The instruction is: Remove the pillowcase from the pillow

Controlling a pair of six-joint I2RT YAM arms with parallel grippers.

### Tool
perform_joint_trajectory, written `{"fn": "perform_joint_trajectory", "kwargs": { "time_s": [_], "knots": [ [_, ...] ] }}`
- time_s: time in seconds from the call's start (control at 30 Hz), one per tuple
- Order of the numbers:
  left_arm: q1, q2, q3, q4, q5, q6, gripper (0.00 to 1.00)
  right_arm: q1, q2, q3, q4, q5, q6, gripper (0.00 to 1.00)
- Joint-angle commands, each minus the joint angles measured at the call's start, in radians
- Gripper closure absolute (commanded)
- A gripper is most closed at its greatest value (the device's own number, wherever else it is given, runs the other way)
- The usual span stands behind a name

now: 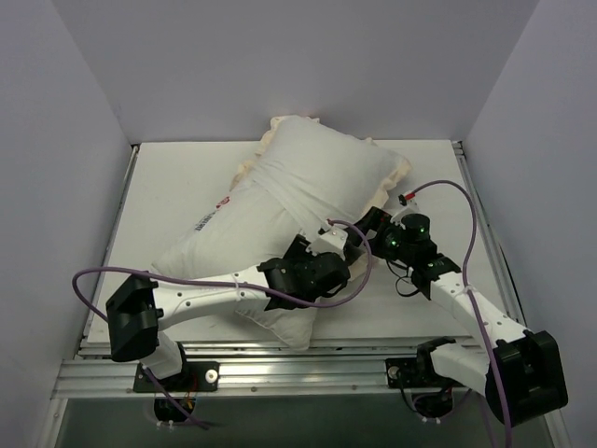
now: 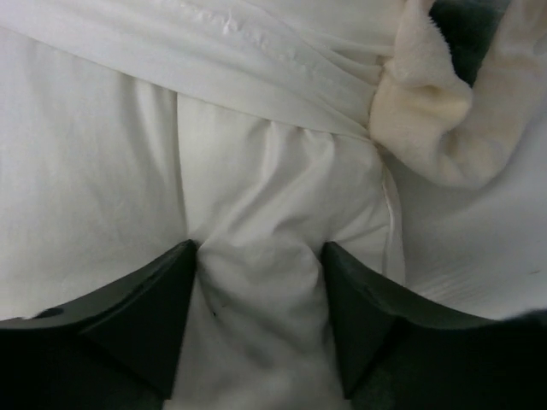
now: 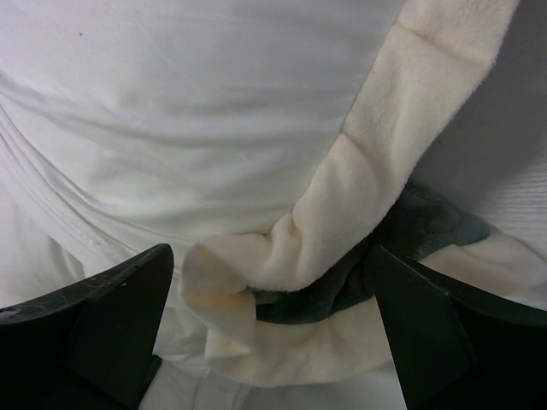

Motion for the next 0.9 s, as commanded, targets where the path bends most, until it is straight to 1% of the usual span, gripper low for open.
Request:
{"fn": "perform_joint_trajectory", "kwargs": {
  "time_s": [0.0,0.03,0.1,0.13,0.17,0.23,0.3,0.4,0.47,0.5,0.53,0.6,0.63,0.7,0.73,0.8,0.83,0.87],
  "knots": [
    [0.022,0.004,-0.043,-0.001,0.03,-0.077,0.37,-0.003,0.029,-0.022,0.171,-0.072,0.048,0.06],
    [0.025,0.003,-0.052,0.002,0.036,-0.085,0.54,-0.004,0.038,-0.024,0.182,-0.085,0.05,0.06],
    [0.028,-0.008,-0.059,0.013,0.047,-0.089,0.7,-0.004,0.063,-0.028,0.223,-0.099,0.061,0.07],
    [0.028,-0.014,-0.061,0.014,0.05,-0.089,0.76,-0.004,0.069,-0.034,0.236,-0.102,0.065,0.07],
    [0.028,-0.019,-0.066,0.02,0.053,-0.089,0.86,-0.003,0.08,-0.036,0.246,-0.101,0.068,0.08],
    [0.03,-0.037,-0.072,0.025,0.055,-0.091,0.96,-0.004,0.092,-0.039,0.263,-0.095,0.079,0.09],
    [0.032,-0.054,-0.076,0.026,0.059,-0.096,0.98,-0.003,0.11,-0.047,0.289,-0.093,0.091,0.11],
    [0.033,-0.075,-0.076,0.028,0.065,-0.097,0.98,-0.004,0.138,-0.059,0.32,-0.089,0.108,0.17],
    [0.033,-0.083,-0.076,0.028,0.07,-0.097,0.98,-0.004,0.159,-0.062,0.335,-0.093,0.116,0.26],
    [0.033,-0.092,-0.076,0.028,0.071,-0.099,0.98,-0.004,0.167,-0.067,0.349,-0.099,0.122,0.32],
    [0.035,-0.097,-0.076,0.026,0.073,-0.099,0.98,-0.004,0.173,-0.067,0.352,-0.101,0.133,0.42],
    [0.038,-0.107,-0.075,0.023,0.078,-0.097,0.98,-0.004,0.187,-0.068,0.36,-0.107,0.139,0.54],
    [0.039,-0.111,-0.073,0.02,0.081,-0.102,0.98,-0.006,0.189,-0.068,0.36,-0.109,0.144,0.71],
    [0.044,-0.118,-0.069,-0.006,0.088,-0.109,0.98,-0.011,0.187,-0.062,0.328,-0.099,0.141,0.93],
    [0.051,-0.123,-0.067,-0.018,0.09,-0.114,0.98,-0.02,0.184,-0.044,0.303,-0.077,0.133,1.0],
    [0.058,-0.143,-0.059,-0.072,0.101,-0.131,0.98,-0.067,0.178,-0.015,0.225,-0.058,0.099,1.0],
    [0.064,-0.152,-0.056,-0.094,0.108,-0.135,0.98,-0.095,0.177,0.025,0.201,-0.056,0.092,1.0],
    [0.065,-0.172,-0.047,-0.146,0.117,-0.143,0.98,-0.127,0.184,0.047,0.179,-0.055,0.081,1.0]
  ]
}}
